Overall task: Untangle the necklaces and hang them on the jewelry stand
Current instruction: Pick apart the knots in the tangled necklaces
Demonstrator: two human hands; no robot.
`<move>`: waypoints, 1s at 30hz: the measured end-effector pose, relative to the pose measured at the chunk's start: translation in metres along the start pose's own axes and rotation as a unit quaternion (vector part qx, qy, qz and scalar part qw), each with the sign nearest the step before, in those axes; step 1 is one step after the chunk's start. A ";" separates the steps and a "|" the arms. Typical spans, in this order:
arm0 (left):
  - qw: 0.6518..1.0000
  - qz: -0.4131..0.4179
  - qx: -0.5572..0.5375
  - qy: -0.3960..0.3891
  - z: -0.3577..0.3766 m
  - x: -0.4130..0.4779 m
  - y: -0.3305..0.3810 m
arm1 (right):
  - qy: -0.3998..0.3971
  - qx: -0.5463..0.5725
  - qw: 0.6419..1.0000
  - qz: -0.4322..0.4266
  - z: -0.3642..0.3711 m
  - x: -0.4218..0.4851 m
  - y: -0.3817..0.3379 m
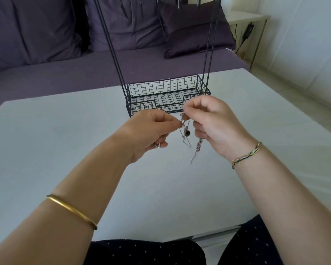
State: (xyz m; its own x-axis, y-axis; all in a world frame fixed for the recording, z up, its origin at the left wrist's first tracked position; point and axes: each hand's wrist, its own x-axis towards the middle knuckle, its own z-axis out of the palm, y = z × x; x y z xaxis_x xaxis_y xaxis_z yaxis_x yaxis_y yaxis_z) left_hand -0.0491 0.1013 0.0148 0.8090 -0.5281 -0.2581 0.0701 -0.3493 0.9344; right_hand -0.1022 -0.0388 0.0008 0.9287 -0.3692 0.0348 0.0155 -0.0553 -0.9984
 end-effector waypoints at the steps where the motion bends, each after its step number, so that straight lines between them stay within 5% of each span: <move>1: 1.000 0.000 0.004 0.000 0.000 0.000 0.000 | -0.002 0.001 1.000 -0.001 0.000 0.000 0.000; 5: 1.000 0.006 0.023 0.017 0.000 0.002 -0.003 | 0.006 -0.015 1.000 -0.007 0.001 0.000 0.000; 13: 0.992 0.054 0.066 0.089 0.001 0.003 -0.004 | 0.010 -0.224 0.967 -0.124 0.004 -0.002 0.004; 30: 0.973 0.121 0.141 0.138 -0.001 0.004 -0.005 | -0.011 -0.228 0.967 -0.109 0.002 0.000 0.005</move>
State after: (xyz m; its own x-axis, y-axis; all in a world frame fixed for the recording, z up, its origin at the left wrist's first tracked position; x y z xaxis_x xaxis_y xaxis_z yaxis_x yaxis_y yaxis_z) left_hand -0.0453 0.1013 0.0094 0.9105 -0.4071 0.0729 -0.2728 -0.4589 0.8456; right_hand -0.1013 -0.0373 -0.0038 0.9292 -0.2838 0.2367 0.0512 -0.5355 -0.8430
